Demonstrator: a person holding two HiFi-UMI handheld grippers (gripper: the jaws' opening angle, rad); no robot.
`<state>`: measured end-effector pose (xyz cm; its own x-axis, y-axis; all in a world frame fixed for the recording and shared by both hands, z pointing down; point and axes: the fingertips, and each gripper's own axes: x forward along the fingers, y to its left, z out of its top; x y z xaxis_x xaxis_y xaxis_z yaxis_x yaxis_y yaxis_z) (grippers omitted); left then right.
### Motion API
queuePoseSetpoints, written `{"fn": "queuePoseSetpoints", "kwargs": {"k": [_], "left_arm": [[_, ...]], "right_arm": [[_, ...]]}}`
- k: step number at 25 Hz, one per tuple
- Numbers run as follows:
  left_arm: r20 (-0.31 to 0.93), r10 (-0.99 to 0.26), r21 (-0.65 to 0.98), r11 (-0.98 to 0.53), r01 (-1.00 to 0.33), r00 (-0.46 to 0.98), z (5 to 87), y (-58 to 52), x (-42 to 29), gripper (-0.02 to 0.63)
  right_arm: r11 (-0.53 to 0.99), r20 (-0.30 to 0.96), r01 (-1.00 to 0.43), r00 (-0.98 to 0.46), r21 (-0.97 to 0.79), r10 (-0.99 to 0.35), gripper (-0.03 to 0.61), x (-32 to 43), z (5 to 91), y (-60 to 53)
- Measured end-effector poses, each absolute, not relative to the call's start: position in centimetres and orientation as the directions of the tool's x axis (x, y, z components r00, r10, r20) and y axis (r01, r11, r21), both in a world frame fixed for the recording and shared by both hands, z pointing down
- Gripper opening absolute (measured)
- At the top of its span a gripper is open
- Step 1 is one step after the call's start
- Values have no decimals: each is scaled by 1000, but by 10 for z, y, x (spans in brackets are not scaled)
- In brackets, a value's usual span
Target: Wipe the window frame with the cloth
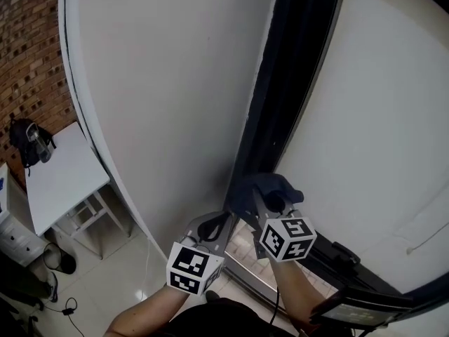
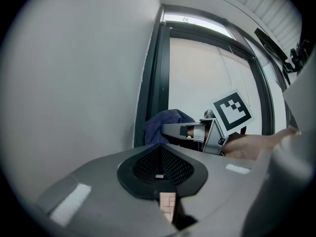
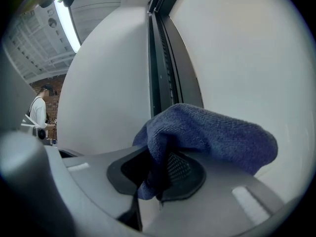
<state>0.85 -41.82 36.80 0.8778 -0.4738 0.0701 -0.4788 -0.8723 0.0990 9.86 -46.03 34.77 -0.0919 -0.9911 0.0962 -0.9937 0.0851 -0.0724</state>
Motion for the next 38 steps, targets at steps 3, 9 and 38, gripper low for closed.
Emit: {"fn": "queuePoseSetpoints", "kwargs": {"k": [3,9,38], "left_arm": [[42,-477,80,-874,-479,878,349,-418,10,-6],[0,-495,61,-867,-494,869,318,-423,8,-6],[-126,-476,9,-878,-479,870,218,-430,29,-6]], "right_arm": [[88,69,-995,-92,-55,-993,64,100,328,-460],[97,42,-995,-98,-23,-994,64,98,297,-461],[132,-79,-983,-143,130,-987,64,95,183,-464]]}}
